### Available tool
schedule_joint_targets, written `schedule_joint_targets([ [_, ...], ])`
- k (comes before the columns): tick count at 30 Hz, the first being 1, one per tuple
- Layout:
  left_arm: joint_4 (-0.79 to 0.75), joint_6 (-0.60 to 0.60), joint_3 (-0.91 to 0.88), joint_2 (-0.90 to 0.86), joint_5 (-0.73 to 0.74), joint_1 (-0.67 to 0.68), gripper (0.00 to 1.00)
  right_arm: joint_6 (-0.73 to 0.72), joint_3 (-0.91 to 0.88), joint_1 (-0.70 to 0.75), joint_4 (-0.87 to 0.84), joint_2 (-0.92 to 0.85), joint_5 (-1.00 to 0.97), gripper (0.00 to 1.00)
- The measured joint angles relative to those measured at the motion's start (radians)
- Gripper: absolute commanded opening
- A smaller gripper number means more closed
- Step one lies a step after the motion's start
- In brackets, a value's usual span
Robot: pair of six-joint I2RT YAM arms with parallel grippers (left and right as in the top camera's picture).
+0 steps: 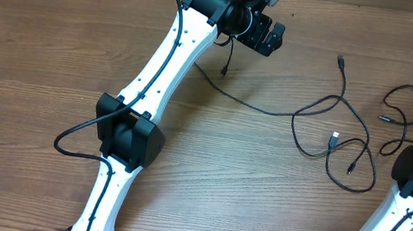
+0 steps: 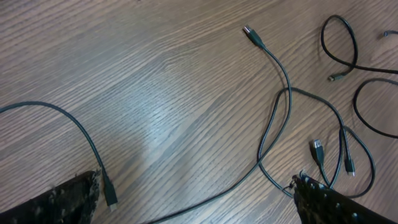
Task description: Untangle cables
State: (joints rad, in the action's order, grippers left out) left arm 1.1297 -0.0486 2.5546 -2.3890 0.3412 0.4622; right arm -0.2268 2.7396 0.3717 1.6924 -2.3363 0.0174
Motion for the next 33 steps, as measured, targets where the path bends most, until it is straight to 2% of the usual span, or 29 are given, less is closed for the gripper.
schedule_joint_targets([
  [5,0.0,0.018,0.0,0.0,0.0,0.0,1.0,0.024,-0.247,0.001,0.003,0.021,-0.152,1.0],
  [8,0.0,0.026,0.0,0.0,0.0,0.0,1.0,0.021,-0.312,0.001,0.005,0.075,-0.195,1.0],
  [14,0.0,0.03,0.0,0.0,0.0,0.0,1.0,0.021,-0.387,0.011,0.002,0.32,-0.211,1.0],
  [18,0.0,0.039,0.0,0.0,0.0,0.0,0.99,0.014,-0.527,0.02,0.003,0.423,-0.208,1.0],
  [24,0.0,0.06,0.0,0.0,0.0,0.0,1.0,-0.013,-0.826,0.019,-0.081,0.366,-0.204,1.0],
  [29,0.0,0.083,0.0,0.0,-0.001,0.0,1.0,-0.02,-0.998,0.014,-0.175,0.348,-0.2,1.0],
  [30,0.0,0.085,0.0,0.0,-0.002,0.0,1.0,-0.021,-1.014,0.014,-0.19,0.348,-0.2,0.93],
  [31,0.0,0.086,0.0,0.0,-0.003,0.0,0.99,-0.022,-1.032,0.014,-0.201,0.348,-0.199,0.69],
  [32,0.0,0.086,0.0,0.0,-0.004,0.0,1.0,-0.022,-1.047,0.013,-0.214,0.348,-0.196,0.32],
  [33,0.0,0.086,0.0,0.0,-0.005,0.0,1.0,-0.023,-1.052,0.014,-0.217,0.348,-0.193,0.12],
])
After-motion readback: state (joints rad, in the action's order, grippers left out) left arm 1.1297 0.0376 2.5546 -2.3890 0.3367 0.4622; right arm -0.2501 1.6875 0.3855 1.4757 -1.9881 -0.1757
